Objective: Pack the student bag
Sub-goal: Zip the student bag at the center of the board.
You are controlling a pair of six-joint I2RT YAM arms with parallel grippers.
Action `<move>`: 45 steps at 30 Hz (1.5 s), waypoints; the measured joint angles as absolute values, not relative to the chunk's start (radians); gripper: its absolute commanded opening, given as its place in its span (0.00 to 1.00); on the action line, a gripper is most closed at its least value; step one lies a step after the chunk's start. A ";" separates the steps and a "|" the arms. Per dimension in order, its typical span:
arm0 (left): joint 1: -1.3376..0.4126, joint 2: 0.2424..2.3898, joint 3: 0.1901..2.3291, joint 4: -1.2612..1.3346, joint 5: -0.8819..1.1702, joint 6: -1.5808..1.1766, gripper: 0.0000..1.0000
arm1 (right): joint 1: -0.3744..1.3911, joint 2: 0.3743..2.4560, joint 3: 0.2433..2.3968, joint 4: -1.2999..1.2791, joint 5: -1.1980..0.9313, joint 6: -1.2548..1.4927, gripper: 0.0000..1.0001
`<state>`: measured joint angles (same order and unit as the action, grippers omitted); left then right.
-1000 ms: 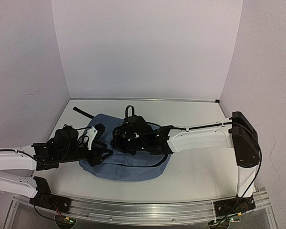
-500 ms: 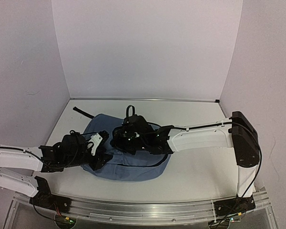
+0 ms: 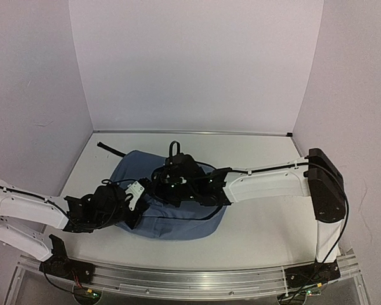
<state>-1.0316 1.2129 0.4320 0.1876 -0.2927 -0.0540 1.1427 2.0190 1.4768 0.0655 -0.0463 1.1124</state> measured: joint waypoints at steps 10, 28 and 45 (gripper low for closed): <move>-1.038 1.199 0.434 0.179 -0.309 -0.058 0.00 | 1.131 2.019 1.470 0.078 -0.046 1.123 0.00; -1.042 1.140 0.437 0.147 -0.291 -0.111 0.00 | 1.098 1.997 1.470 0.076 -0.087 1.098 0.00; -1.049 1.132 0.449 0.141 -0.292 -0.139 0.00 | 1.094 1.960 1.470 0.031 -0.087 1.051 0.00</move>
<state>-1.0491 1.1324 0.4494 0.1406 -0.2919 -0.1387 1.0944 1.9602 1.4696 0.0311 -0.0868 1.0510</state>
